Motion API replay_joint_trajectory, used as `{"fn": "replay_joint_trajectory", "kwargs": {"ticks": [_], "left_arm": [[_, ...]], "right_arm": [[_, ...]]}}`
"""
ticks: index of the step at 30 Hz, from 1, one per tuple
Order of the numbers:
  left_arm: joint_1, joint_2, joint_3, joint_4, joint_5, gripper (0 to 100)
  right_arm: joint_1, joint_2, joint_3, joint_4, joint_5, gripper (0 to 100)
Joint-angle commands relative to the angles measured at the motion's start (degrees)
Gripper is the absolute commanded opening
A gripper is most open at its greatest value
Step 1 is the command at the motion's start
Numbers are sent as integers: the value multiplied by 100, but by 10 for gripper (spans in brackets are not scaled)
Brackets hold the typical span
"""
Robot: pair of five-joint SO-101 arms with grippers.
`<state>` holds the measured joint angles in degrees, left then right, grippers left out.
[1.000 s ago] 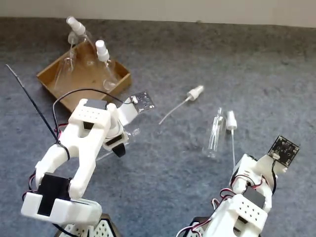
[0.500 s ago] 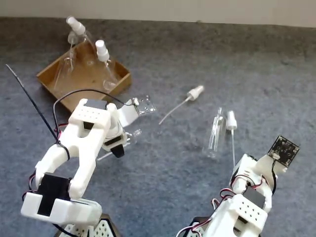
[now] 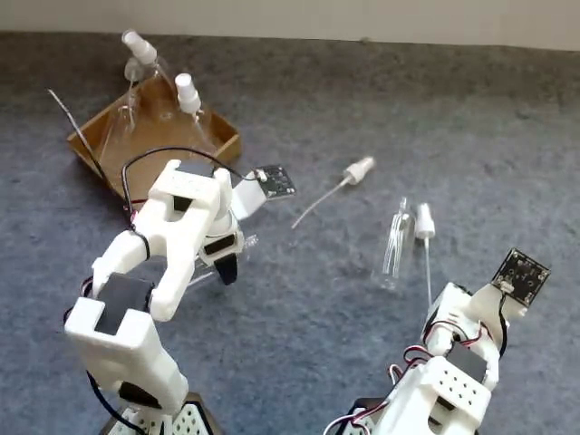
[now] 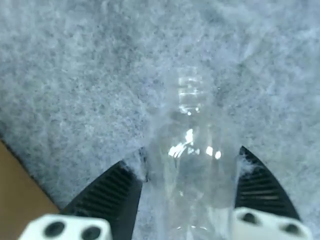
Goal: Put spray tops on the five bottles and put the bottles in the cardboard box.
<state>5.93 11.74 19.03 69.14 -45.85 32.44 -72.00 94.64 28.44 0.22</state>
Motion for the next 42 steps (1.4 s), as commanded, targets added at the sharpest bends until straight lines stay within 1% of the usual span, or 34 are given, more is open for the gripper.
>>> {"fn": "replay_joint_trajectory", "kwargs": {"ticks": [1, 7, 13, 18, 25, 29, 33, 34, 38, 42], "left_arm": [[22, 22, -330, 70, 44, 224], [13, -13, -330, 70, 70, 219], [13, 22, -321, 79, 79, 114], [48, -40, -488, 387, 70, 99], [75, -40, -1429, 1275, 79, 98], [233, -40, -2237, 2154, 79, 98], [673, -40, -2941, 3156, 88, 98], [769, -48, -3029, 3288, 193, 98], [1051, -453, -3125, 3288, 1196, 98], [1235, -1086, -3081, 3288, 1319, 98]], "right_arm": [[-57, -75, -48, -154, 70, 34], [-57, -75, -48, -154, 70, 34], [-57, -75, -48, -154, 70, 34], [-57, -75, -48, -154, 70, 34], [-57, -75, -48, -154, 70, 34], [-57, -75, -48, -154, 70, 34], [-57, -75, -48, -154, 70, 34], [-57, -75, -48, -154, 70, 34], [-57, -75, -48, -154, 70, 34], [-57, -75, -48, -154, 70, 34]]}}
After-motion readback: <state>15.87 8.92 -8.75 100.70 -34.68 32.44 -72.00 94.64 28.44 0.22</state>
